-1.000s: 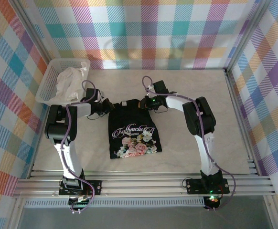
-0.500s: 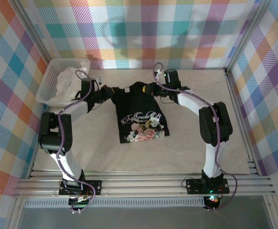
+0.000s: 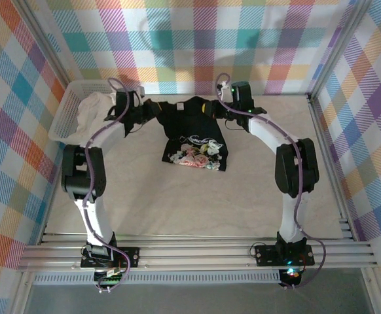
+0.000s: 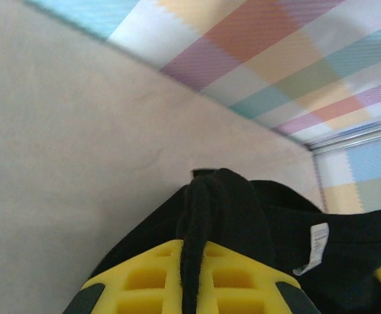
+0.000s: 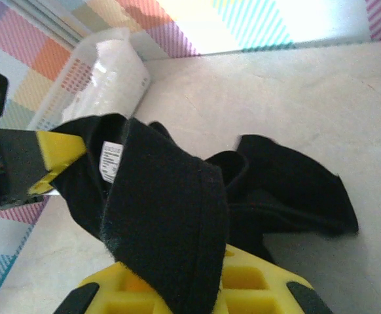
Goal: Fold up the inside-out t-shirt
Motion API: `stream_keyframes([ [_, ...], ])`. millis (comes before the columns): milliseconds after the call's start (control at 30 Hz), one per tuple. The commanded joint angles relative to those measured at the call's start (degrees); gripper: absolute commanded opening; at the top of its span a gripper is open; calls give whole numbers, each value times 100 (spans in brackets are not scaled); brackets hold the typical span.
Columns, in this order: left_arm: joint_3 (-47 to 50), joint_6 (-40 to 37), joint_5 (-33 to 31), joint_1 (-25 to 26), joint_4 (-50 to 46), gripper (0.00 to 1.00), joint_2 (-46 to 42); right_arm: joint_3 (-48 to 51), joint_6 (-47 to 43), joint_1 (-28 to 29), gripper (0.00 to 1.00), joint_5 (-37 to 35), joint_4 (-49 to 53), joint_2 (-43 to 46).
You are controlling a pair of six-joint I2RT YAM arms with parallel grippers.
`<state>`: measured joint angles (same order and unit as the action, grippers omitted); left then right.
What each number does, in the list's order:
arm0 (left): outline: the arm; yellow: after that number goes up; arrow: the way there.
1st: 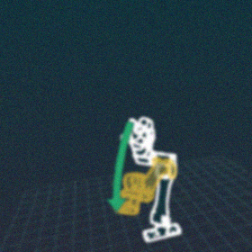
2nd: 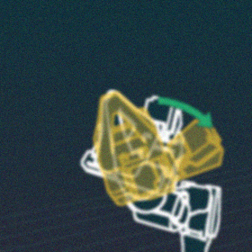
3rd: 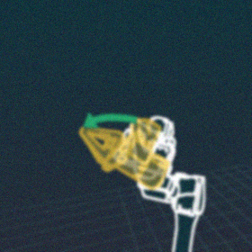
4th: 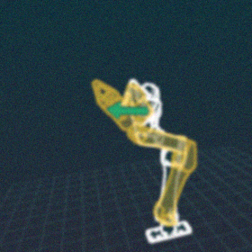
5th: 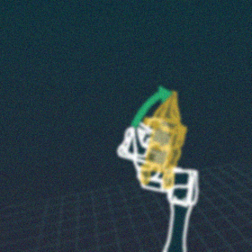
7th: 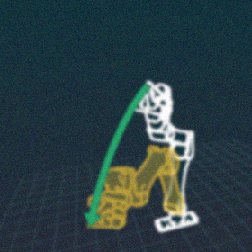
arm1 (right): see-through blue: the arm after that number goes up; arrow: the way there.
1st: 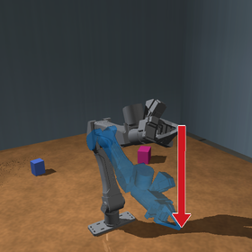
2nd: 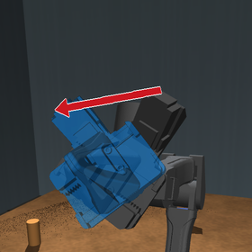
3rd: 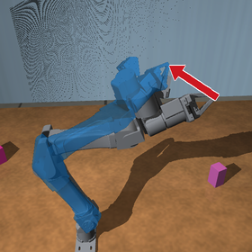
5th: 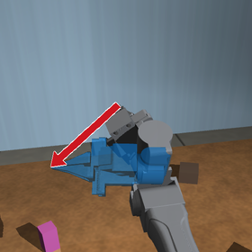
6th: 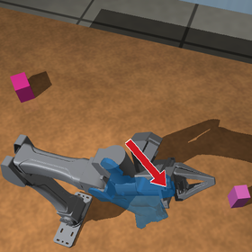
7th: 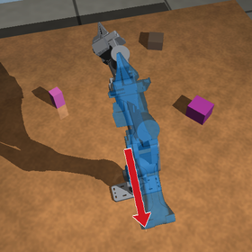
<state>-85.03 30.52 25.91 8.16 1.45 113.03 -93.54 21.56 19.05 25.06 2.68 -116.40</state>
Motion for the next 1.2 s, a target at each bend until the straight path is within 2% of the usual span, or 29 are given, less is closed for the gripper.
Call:
stream_keyframes([
  [0, -491, -167, -113, 55, -237, 0, 445, -8, -151, -150, 0, -214, 68, -305],
  [267, -2260, -183, 6, 216, -209, 0, 1826, -248, -350, -425, 0, -525, 28, -719],
  [433, -4224, -339, -63, 350, -716, 0, 3076, -427, -366, -540, 0, -914, 145, -921],
  [533, -5924, -355, -150, 416, -1400, 13, 4164, -817, -389, -543, 4, -1416, 576, -1229],
  [600, -7028, -202, -284, 408, -1843, 30, 4879, -1210, -373, -560, 10, -1886, 1020, -1509],
  [667, -7453, -30, -410, 370, -2030, 43, 5143, -1609, -338, -589, 14, -2214, 1408, -1808],
  [767, -7408, -72, -490, 283, -2413, 53, 4982, -2183, -276, -660, 18, -2348, 1858, -2209],
  [867, -6960, -463, -438, 295, -3261, 54, 4434, -2401, -343, -696, 20, -2284, 1964, -2410],
  [967, -5166, -780, -537, 417, -3493, 54, 3235, -2569, -380, -748, 22, -2234, 2158, -2514],
  [1033, -3292, -753, -738, 508, -2817, 54, 2151, -2652, -368, -801, 24, -2158, 2298, -2565],
  [1100, -1946, -647, -853, 591, -2243, 55, 1396, -2669, -363, -845, 27, -2046, 2354, -2596],
  [1167, -1168, -635, -858, 701, -1971, 55, 1008, -2720, -396, -868, 30, -1907, 2423, -2633],
])
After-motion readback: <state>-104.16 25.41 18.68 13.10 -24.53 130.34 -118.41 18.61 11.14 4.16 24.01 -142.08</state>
